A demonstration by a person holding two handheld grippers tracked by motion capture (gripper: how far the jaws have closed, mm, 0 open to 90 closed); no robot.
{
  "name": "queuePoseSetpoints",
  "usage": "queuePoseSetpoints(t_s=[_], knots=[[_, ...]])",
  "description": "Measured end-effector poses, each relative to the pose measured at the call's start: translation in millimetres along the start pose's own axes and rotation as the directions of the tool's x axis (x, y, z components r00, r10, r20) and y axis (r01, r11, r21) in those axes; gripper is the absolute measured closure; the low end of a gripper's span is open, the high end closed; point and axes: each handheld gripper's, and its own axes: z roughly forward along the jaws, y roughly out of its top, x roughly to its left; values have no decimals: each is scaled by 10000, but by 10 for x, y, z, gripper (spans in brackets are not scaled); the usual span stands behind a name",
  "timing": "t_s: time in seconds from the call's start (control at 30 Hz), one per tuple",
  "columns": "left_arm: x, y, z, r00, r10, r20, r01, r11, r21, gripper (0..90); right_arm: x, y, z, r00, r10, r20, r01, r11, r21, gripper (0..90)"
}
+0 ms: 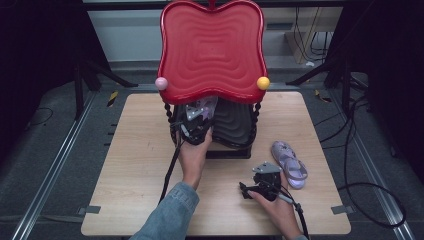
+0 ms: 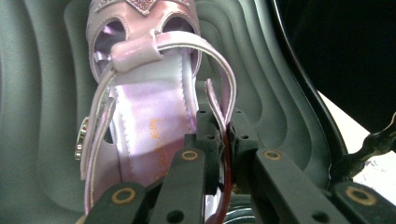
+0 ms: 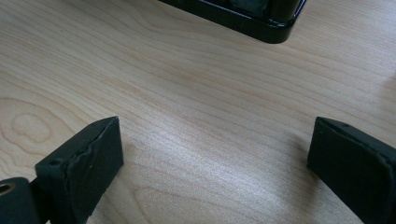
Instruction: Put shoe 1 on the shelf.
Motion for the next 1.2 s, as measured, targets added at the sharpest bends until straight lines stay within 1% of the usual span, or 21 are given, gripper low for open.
queuePoseSetpoints(t_s=[0.17, 0.33, 0.43, 0.47, 0.5, 0.57, 0.67, 0.77, 0.8, 0.83, 0.87, 0.9, 0.93, 0.97, 1.0, 1.03, 1.07, 1.1, 1.13, 1.17, 1.2], knots=[[-18, -4, 39, 9998, 71, 201, -71, 10000, -5, 794, 4, -1, 0, 10000, 48, -9, -48, 10000, 9, 37], [-19, -3, 51, 9993, 52, 370, -50, 10000, -70, 750, 2, 0, 0, 10000, 27, -13, -27, 10000, 4, 37], [-33, 3, 28, 9996, 128, 266, -123, 9997, -191, 674, 3, 0, 0, 10000, 36, -13, -36, 10000, 8, 36], [-34, 9, 15, 9994, 164, 308, -157, 9996, -227, 636, 0, 0, 0, 10000, 5, -2, -5, 10000, 3, 37], [-37, 12, 2, 9996, 160, 248, -154, 9996, -236, 606, 1, 0, 0, 10000, 3, -3, -3, 10000, -1, 37], [-43, 18, -29, 9994, 253, 247, -249, 9995, -186, 564, 1, 0, 0, 10000, -1, 5, 1, 10000, 0, 36], [-65, 17, -81, 9983, 398, 426, -392, 9991, -145, 504, 0, 0, 0, 10000, 3, 3, -3, 10000, 1, 37], [-90, 22, -143, 9969, 510, 601, -507, 9987, -63, 475, 1, 0, 0, 10000, 1, 5, -1, 10000, 0, 37], [-105, 23, -169, 9969, 533, 572, -529, 9986, -87, 466, 1, 0, 0, 10000, 7, -1, -7, 10000, 3, 37], [-99, 29, -198, 9926, 908, 803, -903, 9959, -102, 454, 0, 0, 0, 10000, 4, 2, -4, 10000, 3, 36], [1, 81, -228, 9615, 2722, 389, -2714, 9622, -234, 444, 0, 0, 0, 10000, 4, 0, -4, 10000, 2, 37], [164, 229, -200, 8117, 5591, 1688, -5594, 8274, -509, 436, 0, 0, 0, 10000, 2, 4, -2, 10000, -1, 36], [180, 253, -220, 7721, 6072, 1873, -6096, 7910, -516, 424, 1, 0, 0, 10000, 13, -5, -13, 10000, 2, 36], [140, 197, -262, 8168, 5506, 1722, -5524, 8325, -418, 416, 3, 0, 0, 10000, 49, -13, -49, 10000, 3, 37], [106, 146, -305, 8521, 4996, 1559, -5007, 8649, -348, 406, 2, 0, 1, 10000, 19, -3, -19, 10000, 1, 37], [100, 126, -330, 8592, 4895, 1489, -4901, 8710, -352, 390, 3, 0, 0, 10000, 38, -4, -38, 10000, 10, 37], [110, 117, -358, 8488, 5070, 1498, -5078, 8607, -360, 372, 4, -1, -1, 10000, 38, -1, -38, 10000, 7, 40], [135, 122, -385, 8266, 5400, 1583, -5411, 8400, -399, 364, 4, -3, -2, 10000, 20, -19, -20, 10000, -26, 43], [163, 125, -413, 8123, 5599, 1635, -5603, 8269, -479, 359, 3, -4, -5, 10000, -21, -7, 21, 10000, -28, 50], [180, 110, -457, 8181, 5517, 1624, -5504, 8330, -565, 355, 8, -5, -9, 10000, 9, -38, -9, 10000, -73, 69], [182, 99, -484, 8277, 5384, 1584, -5364, 8419, -585, 345, 16, -5, -21, 10000, 5, -17, -5, 10000, -78, 91]])
